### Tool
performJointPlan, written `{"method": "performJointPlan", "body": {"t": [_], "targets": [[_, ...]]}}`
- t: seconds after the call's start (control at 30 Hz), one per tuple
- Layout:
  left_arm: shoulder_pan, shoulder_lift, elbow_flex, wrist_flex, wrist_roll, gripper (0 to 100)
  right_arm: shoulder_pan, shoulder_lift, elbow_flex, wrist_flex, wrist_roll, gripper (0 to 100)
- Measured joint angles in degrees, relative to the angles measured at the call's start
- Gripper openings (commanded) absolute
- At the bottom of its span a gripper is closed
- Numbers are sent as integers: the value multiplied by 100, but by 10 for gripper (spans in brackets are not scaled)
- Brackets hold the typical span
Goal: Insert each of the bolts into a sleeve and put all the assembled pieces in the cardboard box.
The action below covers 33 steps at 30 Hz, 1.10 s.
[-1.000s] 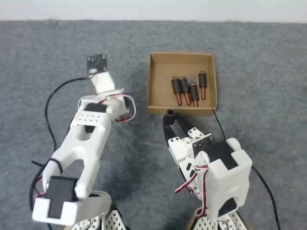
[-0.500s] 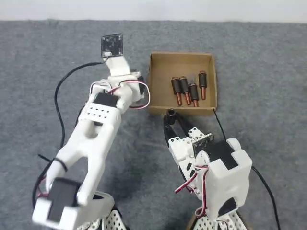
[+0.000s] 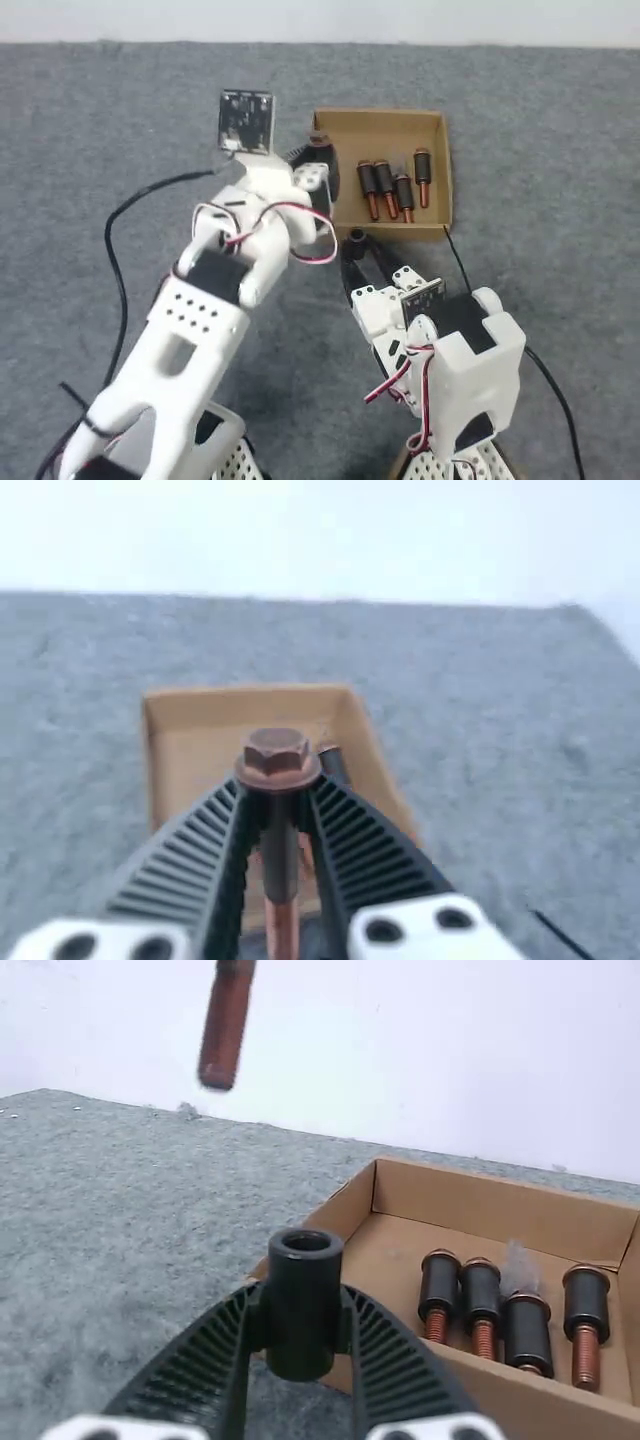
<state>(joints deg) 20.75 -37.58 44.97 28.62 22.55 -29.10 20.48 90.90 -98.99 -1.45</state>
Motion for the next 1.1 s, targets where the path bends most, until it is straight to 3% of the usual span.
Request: {"method": "performJointPlan", "body": {"t": [0.3, 0.57, 0.83, 1.1], "targets": [[668, -598, 1055, -905, 0, 12, 0, 0, 0, 0, 0, 6], [695, -949, 1538, -1037, 0, 12, 0, 0, 0, 0, 0, 6], [695, -334, 1873, -2426, 0, 12, 0, 0, 0, 0, 0, 6], [651, -308, 2048, -2541, -18, 11, 0, 0, 0, 0, 0, 6]]}}
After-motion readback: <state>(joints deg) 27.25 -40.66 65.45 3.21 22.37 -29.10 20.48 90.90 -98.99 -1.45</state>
